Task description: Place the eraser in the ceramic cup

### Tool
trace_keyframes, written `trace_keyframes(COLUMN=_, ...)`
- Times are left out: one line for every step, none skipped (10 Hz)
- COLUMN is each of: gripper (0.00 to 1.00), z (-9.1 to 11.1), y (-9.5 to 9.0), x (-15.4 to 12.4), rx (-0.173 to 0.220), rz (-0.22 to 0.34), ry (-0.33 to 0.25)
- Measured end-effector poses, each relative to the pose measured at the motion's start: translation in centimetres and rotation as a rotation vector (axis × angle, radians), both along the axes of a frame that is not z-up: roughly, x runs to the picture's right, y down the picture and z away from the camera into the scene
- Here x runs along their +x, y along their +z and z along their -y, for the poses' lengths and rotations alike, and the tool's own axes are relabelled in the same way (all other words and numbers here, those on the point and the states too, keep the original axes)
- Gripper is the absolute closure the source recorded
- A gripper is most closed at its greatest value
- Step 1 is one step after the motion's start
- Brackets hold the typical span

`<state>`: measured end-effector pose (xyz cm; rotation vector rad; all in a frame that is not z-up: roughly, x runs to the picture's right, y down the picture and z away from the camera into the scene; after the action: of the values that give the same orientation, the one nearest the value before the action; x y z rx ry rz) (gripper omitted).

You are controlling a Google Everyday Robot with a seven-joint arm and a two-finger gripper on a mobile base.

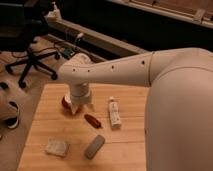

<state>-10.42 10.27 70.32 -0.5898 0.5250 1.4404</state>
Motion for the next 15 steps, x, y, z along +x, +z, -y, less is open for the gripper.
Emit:
trace_keyframes(gripper=0.35, z=0.0, y=0.0, x=0.0, rx=0.000, rz=0.000, ry=0.000)
trace_keyframes(gripper=0.35, z=0.0, y=0.0, x=0.0, rx=0.000, rz=0.000, ry=0.000)
trace_keyframes(gripper=0.35, z=0.0, y=0.0, x=0.0, rx=0.000, rz=0.000, ry=0.000)
trace_keyframes(gripper=0.35, z=0.0, y=0.0, x=0.0, rx=0.000, rz=0.000, ry=0.000)
trace_keyframes(gripper=0.35, z=0.0, y=0.0, x=0.0, rx=0.000, rz=0.000, ry=0.000)
trace_keyframes(gripper=0.35, z=0.0, y=0.0, x=0.0, rx=0.000, rz=0.000, ry=0.000)
trace_keyframes(gripper=0.35, z=0.0, y=0.0, x=0.0, rx=0.000, rz=0.000, ry=0.000)
trace_keyframes(gripper=0.35, z=0.0, y=0.0, x=0.0, rx=0.000, rz=0.000, ry=0.000)
trace_keyframes(gripper=0.35, z=0.0, y=0.0, x=0.0, rx=0.000, rz=0.000, ry=0.000)
trace_keyframes(gripper=0.35, z=0.0, y=0.0, x=0.0, rx=0.000, rz=0.000, ry=0.000)
trace_keyframes(gripper=0.35, z=0.0, y=0.0, x=0.0, rx=0.000, rz=0.000, ry=0.000)
trace_keyframes(gripper=0.35, z=0.0, y=0.0, x=0.0, rx=0.000, rz=0.000, ry=0.000)
trace_keyframes(gripper=0.35, z=0.0, y=0.0, x=0.0, rx=0.000, rz=-0.002, ry=0.002)
trace_keyframes(gripper=0.35, z=-0.3, y=-0.1, x=0.3, rx=-0.003, rz=-0.013, ry=0.017)
trace_keyframes(gripper=0.35, z=-1.0, y=-0.4, x=1.0, rx=-0.015, rz=-0.034, ry=0.043)
